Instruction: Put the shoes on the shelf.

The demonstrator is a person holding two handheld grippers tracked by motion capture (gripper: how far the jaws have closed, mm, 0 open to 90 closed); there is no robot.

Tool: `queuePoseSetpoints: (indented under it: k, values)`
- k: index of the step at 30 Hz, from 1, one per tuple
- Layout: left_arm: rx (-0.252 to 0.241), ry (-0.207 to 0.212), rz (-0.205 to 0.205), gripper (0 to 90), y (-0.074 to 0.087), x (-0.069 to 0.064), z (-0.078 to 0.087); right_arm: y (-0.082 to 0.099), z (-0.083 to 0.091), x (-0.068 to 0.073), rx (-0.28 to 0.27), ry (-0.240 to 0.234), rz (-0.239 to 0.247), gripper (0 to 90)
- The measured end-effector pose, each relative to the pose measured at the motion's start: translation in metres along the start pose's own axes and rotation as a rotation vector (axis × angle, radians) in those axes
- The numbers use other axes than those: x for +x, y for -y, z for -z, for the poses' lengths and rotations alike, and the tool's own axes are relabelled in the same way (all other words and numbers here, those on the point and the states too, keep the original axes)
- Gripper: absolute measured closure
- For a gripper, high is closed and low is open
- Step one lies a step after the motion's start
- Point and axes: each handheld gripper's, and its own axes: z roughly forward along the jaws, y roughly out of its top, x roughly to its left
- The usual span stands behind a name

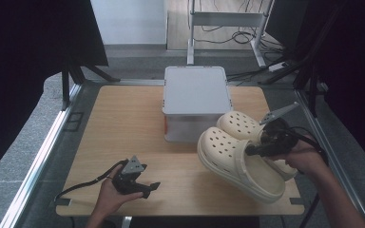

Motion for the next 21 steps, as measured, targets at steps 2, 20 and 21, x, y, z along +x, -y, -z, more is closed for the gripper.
queuePoseSetpoints:
  k: [2, 20, 21]
  values:
    - [0.001, 0.000, -0.001, 18.4, 0.000, 0.000, 0.000, -0.004, 0.008, 0.000, -0.021, 0.000, 0.000, 65.2]
    - [0.005, 0.001, -0.008, 18.4, 0.000, 0.001, 0.000, -0.062, 0.007, -0.015, -0.042, 0.010, 0.014, 65.3]
    - [0.003, 0.001, -0.006, 18.4, 0.000, 0.001, 0.000, -0.066, 0.006, -0.016, -0.043, 0.012, 0.013, 65.3]
